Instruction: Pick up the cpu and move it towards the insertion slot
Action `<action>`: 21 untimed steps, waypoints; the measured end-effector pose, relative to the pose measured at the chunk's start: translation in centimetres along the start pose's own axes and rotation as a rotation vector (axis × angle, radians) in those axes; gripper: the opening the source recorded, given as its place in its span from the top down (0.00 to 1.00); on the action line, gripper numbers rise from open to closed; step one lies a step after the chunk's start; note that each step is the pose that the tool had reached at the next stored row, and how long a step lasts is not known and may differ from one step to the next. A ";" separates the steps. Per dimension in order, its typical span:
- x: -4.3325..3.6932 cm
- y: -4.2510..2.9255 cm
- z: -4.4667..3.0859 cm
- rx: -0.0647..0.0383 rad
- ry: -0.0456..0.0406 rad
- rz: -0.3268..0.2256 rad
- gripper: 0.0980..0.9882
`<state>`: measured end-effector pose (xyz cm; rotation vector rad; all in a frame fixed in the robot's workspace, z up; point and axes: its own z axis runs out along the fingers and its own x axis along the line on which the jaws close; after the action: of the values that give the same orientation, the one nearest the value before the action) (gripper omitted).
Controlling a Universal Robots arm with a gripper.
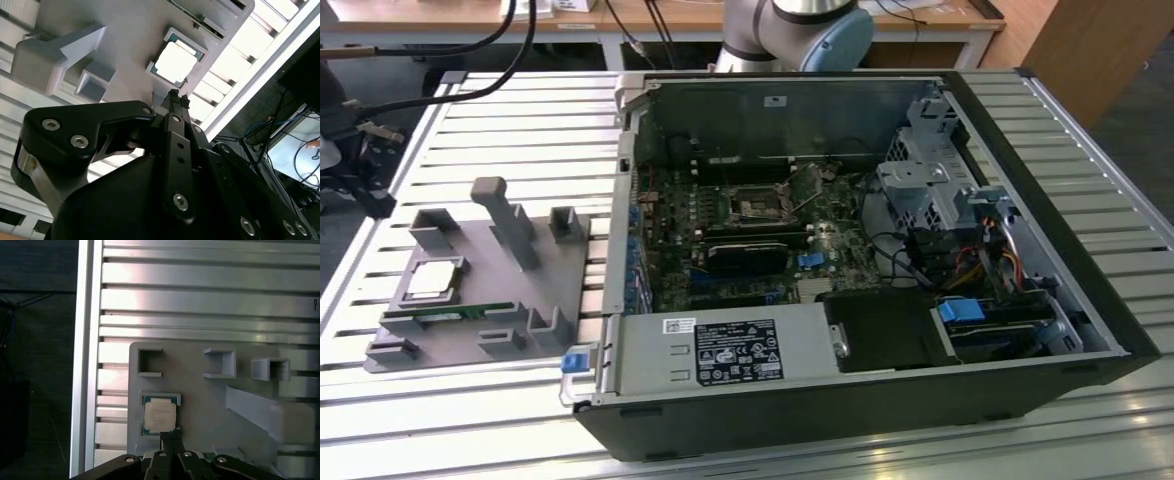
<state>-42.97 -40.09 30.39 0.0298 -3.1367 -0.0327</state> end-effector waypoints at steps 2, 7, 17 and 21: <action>0.00 0.00 0.11 0.000 0.0000 0.000 0.98; 0.00 -0.01 0.37 0.001 0.0000 0.000 0.71; 0.05 -0.05 0.93 0.002 0.0001 0.000 0.32; 0.14 -0.09 1.21 0.001 0.0000 0.000 0.32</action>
<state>-43.12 -40.15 29.18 0.0298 -3.1367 -0.0304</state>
